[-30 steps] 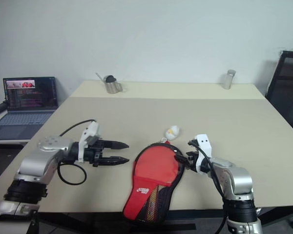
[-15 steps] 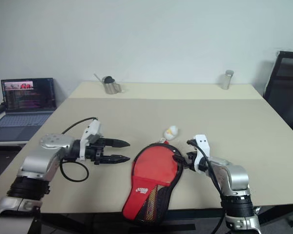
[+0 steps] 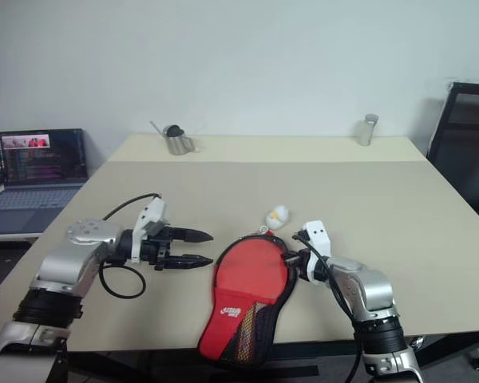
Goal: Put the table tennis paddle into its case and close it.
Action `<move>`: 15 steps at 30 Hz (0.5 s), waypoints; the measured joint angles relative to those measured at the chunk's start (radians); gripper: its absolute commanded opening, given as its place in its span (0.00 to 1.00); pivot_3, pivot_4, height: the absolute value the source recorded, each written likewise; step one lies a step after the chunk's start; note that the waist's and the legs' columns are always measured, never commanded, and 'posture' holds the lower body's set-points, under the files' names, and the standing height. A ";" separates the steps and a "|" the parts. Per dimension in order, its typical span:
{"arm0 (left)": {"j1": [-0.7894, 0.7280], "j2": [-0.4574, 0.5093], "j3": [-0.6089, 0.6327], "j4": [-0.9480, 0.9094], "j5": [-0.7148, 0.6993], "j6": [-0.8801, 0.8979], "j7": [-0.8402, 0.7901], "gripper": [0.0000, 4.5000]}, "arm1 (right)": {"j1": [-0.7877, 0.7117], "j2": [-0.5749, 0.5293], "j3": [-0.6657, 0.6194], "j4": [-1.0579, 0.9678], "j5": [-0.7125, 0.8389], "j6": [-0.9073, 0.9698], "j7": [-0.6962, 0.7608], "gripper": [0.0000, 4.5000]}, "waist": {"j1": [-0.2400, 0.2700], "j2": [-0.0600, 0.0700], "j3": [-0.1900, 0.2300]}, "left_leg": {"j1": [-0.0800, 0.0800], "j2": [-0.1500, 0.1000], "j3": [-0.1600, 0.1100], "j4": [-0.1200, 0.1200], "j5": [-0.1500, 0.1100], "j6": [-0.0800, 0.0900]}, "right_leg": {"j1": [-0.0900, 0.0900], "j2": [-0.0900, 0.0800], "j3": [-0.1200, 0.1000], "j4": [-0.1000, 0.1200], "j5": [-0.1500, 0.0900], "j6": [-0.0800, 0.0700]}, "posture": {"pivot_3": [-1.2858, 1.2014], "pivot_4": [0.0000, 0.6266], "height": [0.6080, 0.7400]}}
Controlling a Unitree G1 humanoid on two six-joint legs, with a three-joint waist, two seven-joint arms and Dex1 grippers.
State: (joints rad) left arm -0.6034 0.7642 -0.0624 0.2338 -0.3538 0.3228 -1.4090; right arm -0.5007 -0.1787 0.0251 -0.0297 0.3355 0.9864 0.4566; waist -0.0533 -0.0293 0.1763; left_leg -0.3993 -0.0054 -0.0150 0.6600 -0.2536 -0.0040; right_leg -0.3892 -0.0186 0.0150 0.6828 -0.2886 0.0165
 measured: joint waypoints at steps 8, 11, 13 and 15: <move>0.000 -0.003 0.000 0.003 0.003 -0.001 0.000 0.72 | -0.063 -0.017 0.009 0.082 -0.003 -0.016 0.025 0.00 | -0.006 0.000 0.000 | 0.001 0.000 0.000 0.001 0.000 0.000 | 0.000 0.000 0.000 0.002 0.000 0.000 | 0.52 0.24 1.00; 0.000 -0.003 -0.001 0.003 0.004 -0.002 0.000 0.72 | -0.095 -0.020 0.022 0.123 -0.010 -0.030 0.034 0.00 | -0.006 0.000 0.000 | 0.001 0.000 0.000 0.001 0.000 0.000 | 0.000 0.000 0.000 0.002 0.000 0.000 | 0.52 0.24 1.00; 0.000 -0.003 -0.001 0.003 0.005 -0.002 0.001 0.72 | -0.120 -0.023 0.035 0.151 -0.018 -0.043 0.040 0.00 | -0.006 0.000 0.000 | 0.000 0.000 0.000 0.001 0.000 0.000 | 0.000 0.000 0.000 0.002 0.000 0.000 | 0.52 0.24 1.00; 0.000 -0.004 -0.001 0.003 0.005 -0.003 0.001 0.72 | -0.138 -0.023 0.039 0.172 -0.022 -0.052 0.045 0.00 | -0.004 0.000 0.000 | 0.000 0.000 0.000 0.000 0.000 0.000 | -0.001 0.000 0.000 0.002 0.000 0.000 | 0.52 0.24 1.00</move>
State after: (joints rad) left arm -0.6032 0.7606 -0.0630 0.2372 -0.3487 0.3201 -1.4082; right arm -0.6389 -0.2013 0.0637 0.1423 0.3139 0.9342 0.5020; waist -0.0572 -0.0291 0.1765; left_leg -0.3994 -0.0052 -0.0148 0.6604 -0.2534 -0.0039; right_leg -0.3899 -0.0185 0.0150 0.6843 -0.2884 0.0163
